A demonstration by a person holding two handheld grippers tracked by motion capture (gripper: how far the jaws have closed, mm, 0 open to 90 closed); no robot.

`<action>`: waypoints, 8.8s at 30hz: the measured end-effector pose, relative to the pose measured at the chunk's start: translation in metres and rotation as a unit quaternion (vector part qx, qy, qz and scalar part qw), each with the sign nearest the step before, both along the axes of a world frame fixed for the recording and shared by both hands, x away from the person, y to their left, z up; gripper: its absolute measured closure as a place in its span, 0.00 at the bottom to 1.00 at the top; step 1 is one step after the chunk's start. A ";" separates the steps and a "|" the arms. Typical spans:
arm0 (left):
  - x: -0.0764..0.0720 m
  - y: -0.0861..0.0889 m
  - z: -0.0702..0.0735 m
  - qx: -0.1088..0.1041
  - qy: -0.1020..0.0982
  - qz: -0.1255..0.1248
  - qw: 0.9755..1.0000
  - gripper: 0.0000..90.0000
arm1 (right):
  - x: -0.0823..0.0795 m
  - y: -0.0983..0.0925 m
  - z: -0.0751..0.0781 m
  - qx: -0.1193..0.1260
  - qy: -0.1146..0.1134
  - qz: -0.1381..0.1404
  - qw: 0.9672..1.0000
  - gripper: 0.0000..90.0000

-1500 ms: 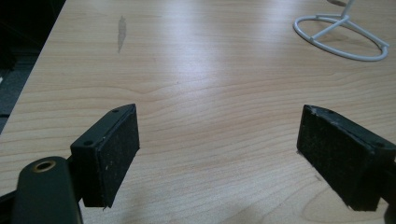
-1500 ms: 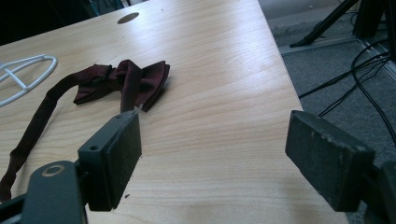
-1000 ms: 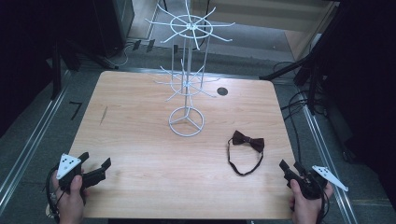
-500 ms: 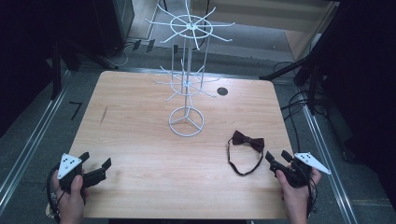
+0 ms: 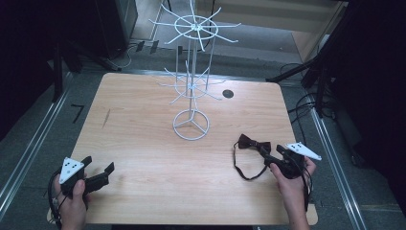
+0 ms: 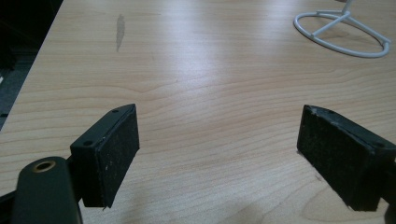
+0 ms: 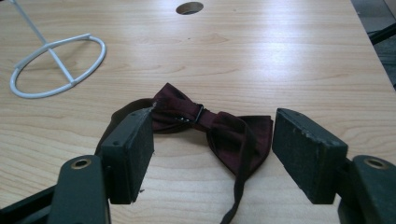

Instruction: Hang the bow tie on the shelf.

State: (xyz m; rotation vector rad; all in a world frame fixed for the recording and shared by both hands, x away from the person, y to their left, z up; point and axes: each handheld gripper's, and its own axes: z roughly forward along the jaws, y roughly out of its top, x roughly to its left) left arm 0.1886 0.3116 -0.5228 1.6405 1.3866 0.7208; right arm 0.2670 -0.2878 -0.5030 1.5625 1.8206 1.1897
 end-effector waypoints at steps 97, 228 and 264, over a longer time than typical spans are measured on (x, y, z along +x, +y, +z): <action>0.001 0.000 0.000 0.001 0.002 -0.005 1.000 0.16 | 0.039 0.059 0.029 -0.004 -0.040 0.058 0.998 0.96; 0.002 0.002 0.000 -0.011 0.005 -0.003 1.000 0.16 | 0.076 0.152 0.043 0.053 -0.059 0.081 0.993 0.47; 0.002 0.002 0.000 -0.008 0.003 -0.001 1.000 0.16 | 0.040 0.072 0.045 0.054 -0.085 0.033 0.994 0.33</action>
